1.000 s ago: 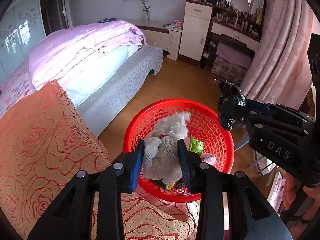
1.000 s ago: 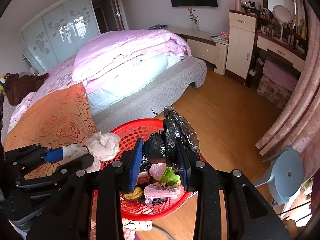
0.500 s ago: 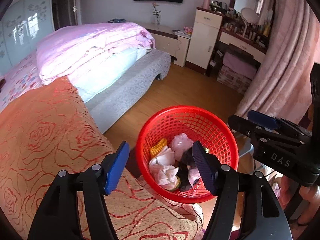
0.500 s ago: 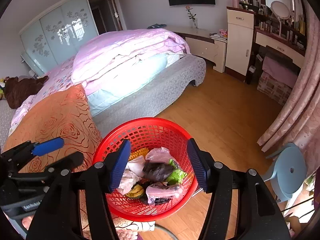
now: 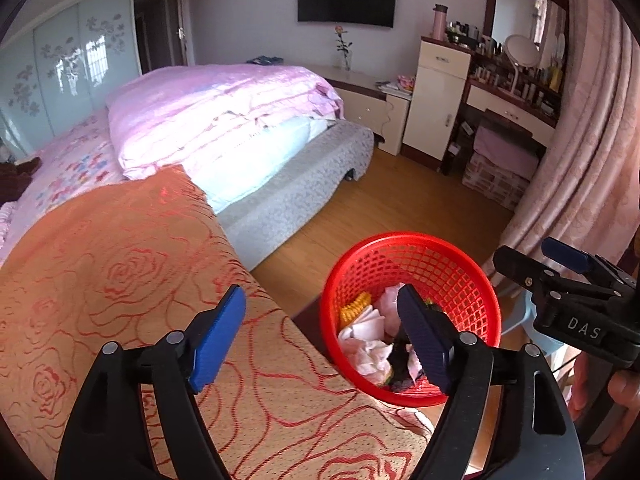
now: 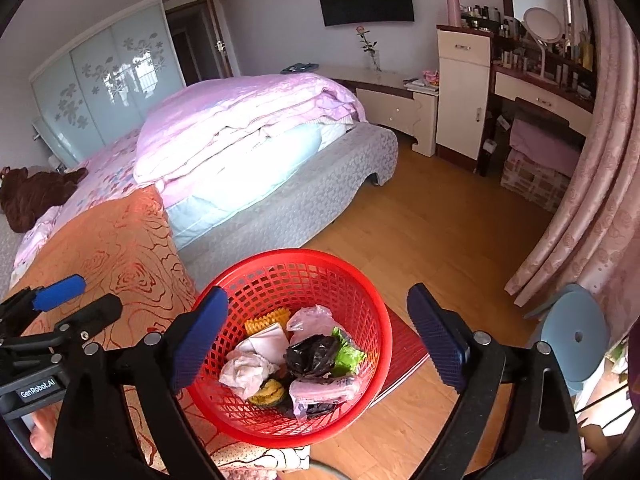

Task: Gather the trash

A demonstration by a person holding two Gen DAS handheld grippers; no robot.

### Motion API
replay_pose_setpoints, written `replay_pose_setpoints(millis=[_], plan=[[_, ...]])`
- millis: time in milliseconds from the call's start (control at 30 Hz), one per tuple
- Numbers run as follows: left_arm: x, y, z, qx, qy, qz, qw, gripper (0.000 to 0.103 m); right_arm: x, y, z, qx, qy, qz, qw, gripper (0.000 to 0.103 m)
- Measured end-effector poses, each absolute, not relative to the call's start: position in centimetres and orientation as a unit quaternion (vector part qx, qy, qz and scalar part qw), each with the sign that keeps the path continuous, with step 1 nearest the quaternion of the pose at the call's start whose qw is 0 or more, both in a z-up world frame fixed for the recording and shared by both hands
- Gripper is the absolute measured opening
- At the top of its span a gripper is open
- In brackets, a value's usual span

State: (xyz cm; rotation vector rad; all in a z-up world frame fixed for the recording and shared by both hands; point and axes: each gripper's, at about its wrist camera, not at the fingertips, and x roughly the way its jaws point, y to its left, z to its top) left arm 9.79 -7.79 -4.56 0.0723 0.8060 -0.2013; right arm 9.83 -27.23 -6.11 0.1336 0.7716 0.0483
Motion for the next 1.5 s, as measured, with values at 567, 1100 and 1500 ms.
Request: replay_pose_setpoints(millis=[567,1100,1500], plan=[[7.2,-6.0,-1.8,0.043,0.341,-0.070,0.937,0.083,7.9,-25.3,-4.0,0.037,0.337,0.029,0.940,0.089],[5.9,-4.1,-0.9,0.039,0.330,-0.049,0.942,0.084,4.7,-24.0,-1.7,0.044,0.324,0.037,0.944,0.096],[4.6,-3.6,-0.9,0.037,0.330,-0.041,0.942,0.085,2.7,-22.9,-2.3,0.047,0.338,0.040,0.939,0.096]])
